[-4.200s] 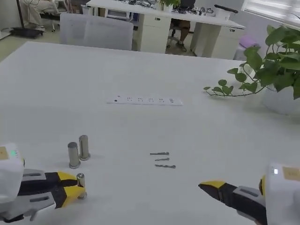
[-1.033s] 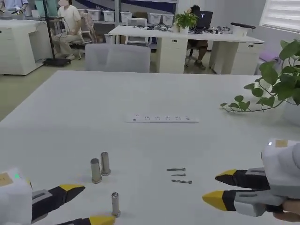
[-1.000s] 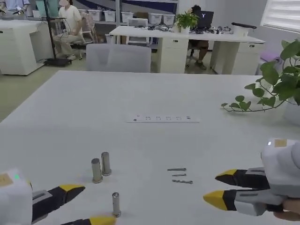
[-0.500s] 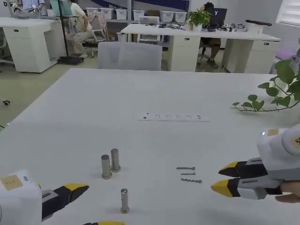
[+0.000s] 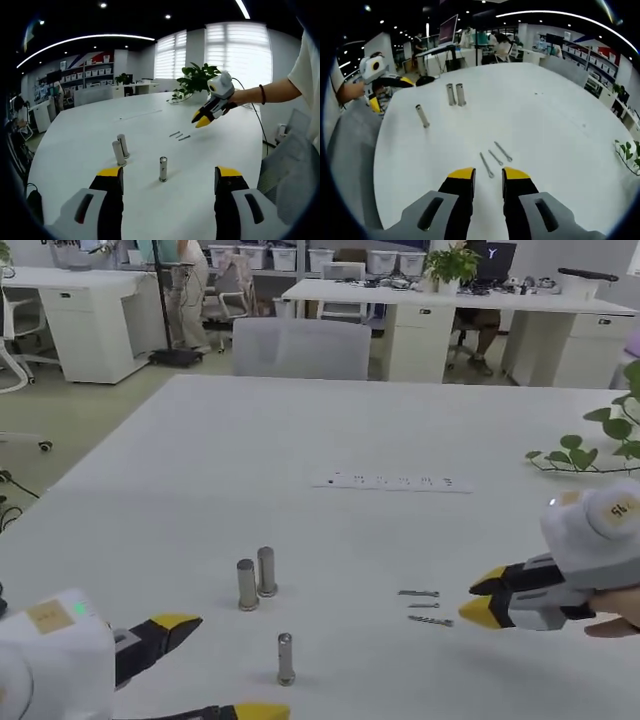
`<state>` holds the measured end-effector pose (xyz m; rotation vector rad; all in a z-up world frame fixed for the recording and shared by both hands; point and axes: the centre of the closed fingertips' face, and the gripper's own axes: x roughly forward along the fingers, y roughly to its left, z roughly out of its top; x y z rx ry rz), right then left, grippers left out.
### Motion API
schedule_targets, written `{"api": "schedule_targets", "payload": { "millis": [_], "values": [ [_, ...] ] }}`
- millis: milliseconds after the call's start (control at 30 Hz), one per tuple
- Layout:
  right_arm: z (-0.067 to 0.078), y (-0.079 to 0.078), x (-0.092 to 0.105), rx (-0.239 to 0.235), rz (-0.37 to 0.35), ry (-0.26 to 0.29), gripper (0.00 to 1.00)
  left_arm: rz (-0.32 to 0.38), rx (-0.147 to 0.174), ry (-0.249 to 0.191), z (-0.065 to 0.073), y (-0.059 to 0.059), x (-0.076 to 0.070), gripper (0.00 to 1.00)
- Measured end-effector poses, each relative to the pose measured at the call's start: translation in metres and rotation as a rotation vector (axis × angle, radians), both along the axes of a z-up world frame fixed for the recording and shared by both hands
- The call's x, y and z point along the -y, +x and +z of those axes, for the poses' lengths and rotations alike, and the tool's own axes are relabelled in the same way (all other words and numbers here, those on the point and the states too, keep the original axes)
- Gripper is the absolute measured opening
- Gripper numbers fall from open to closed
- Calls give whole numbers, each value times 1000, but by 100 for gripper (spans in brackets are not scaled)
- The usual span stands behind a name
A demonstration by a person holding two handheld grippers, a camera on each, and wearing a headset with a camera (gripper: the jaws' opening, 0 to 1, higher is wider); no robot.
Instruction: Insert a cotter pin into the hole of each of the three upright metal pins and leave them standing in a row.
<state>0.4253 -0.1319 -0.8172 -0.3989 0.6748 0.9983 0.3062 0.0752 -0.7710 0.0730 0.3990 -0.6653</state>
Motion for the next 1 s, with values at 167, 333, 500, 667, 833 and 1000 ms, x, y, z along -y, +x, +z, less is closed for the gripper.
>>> {"api": "schedule_targets", "payload": {
  "millis": [167, 333, 500, 667, 833, 1000],
  "values": [
    [-10, 13, -1, -19, -3, 4, 21, 5, -5, 25, -4, -1, 0, 75],
    [-17, 17, -7, -22, 11, -19, 20, 10, -14, 16, -6, -2, 0, 72],
    [-24, 20, -13, -26, 31, -35, 18, 15, -15, 18, -7, -2, -1, 71],
    [-31, 25, -17, -34, 61, -68, 16, 21, -10, 21, -8, -3, -2, 71],
    [-36, 26, -21, -29, 108, -114, 15, 16, -12, 20, -9, -4, -1, 70],
    [-38, 28, -21, -24, 164, -174, 14, 14, -7, 6, -8, -3, 0, 70]
  ]
}}
